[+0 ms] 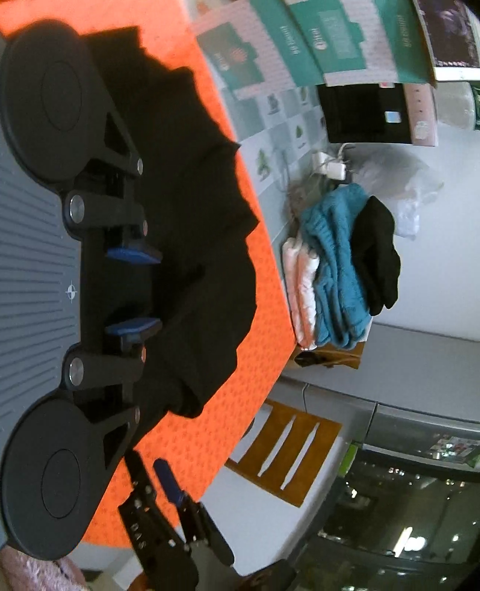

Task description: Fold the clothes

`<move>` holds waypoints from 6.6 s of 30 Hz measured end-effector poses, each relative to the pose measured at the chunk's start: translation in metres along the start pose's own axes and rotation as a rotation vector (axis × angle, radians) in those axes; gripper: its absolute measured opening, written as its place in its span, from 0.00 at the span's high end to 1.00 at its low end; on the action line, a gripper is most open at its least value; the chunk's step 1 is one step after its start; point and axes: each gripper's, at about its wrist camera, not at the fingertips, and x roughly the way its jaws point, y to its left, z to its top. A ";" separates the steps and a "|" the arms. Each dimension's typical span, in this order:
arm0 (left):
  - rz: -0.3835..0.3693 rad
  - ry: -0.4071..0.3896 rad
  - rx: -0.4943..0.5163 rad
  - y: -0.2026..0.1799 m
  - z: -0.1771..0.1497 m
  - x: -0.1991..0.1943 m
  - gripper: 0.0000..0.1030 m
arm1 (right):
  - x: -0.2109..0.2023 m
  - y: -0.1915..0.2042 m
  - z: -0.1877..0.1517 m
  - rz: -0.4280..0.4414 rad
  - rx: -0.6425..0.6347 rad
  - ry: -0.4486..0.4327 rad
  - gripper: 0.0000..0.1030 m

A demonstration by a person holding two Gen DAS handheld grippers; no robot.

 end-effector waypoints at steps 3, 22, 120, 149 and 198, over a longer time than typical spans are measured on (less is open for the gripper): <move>-0.002 0.008 -0.020 0.003 -0.006 -0.004 0.49 | -0.001 -0.004 0.004 -0.008 0.001 -0.008 0.53; 0.253 0.034 -0.297 0.078 -0.043 -0.041 0.40 | 0.030 -0.007 0.049 0.059 0.029 -0.033 0.53; 0.651 0.102 -0.390 0.132 -0.084 -0.055 0.45 | 0.010 -0.119 0.048 0.004 0.431 -0.001 0.78; 0.643 -0.028 -0.779 0.225 -0.031 0.022 0.98 | 0.011 -0.133 0.094 0.131 0.337 -0.111 0.98; 0.624 -0.039 -0.782 0.236 -0.016 0.012 0.72 | 0.068 -0.140 0.138 -0.005 0.247 -0.045 0.69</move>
